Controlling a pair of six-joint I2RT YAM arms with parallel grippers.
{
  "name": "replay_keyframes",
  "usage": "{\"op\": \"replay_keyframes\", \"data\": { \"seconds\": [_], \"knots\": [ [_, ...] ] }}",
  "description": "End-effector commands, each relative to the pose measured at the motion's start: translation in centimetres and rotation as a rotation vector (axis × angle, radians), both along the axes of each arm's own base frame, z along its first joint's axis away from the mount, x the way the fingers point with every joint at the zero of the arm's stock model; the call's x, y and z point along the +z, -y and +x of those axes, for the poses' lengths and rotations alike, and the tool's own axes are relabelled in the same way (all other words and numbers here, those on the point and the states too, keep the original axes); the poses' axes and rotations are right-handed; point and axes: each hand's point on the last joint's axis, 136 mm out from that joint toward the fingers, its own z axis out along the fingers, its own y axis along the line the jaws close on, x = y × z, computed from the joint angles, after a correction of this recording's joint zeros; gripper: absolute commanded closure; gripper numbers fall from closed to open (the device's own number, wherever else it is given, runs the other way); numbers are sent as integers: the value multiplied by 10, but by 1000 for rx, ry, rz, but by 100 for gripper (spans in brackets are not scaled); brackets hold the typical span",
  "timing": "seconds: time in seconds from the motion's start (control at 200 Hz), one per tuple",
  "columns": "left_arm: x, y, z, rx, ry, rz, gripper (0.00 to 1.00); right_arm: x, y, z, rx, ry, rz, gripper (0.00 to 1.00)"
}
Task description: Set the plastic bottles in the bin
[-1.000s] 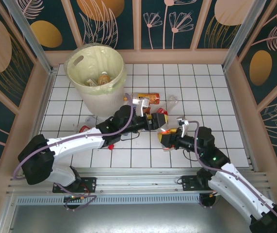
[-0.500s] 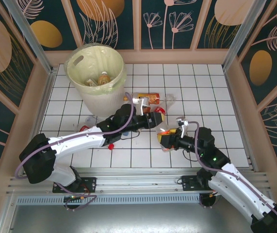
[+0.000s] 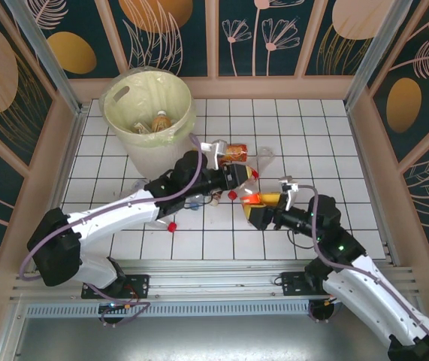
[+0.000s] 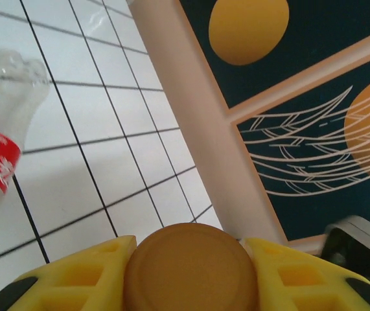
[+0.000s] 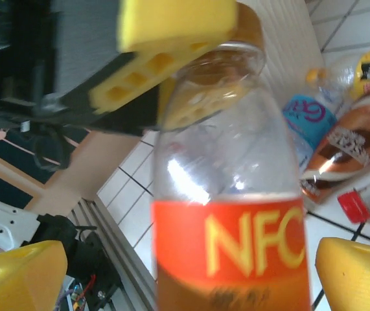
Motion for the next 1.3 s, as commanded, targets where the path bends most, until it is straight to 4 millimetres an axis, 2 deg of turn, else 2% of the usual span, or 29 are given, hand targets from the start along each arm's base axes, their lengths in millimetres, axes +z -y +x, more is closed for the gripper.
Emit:
{"op": "replay_keyframes", "data": {
  "seconds": [0.0,0.11,0.215,0.36,0.776,0.966,1.041,1.141,1.296],
  "knots": [
    [34,-12,12,17,87,17,62,32,10,-5,-32,61,-6,1],
    [44,-20,31,43,121,74,62,51,23,-6,-88,84,-46,1],
    [65,-30,46,71,170,108,62,65,32,-8,-118,118,-77,1],
    [89,-50,67,119,222,157,62,76,42,-7,-160,151,-113,1],
    [160,-135,133,324,342,293,62,65,65,4,-305,158,-152,2],
    [191,-181,158,447,395,350,61,61,67,5,-317,163,-131,3],
    [198,-202,170,499,407,391,61,61,68,5,-322,165,-138,3],
    [198,-227,185,546,391,430,61,60,68,5,-323,167,-141,3],
    [196,-251,203,579,385,443,61,59,68,4,-317,165,-140,3]
  ]
}}
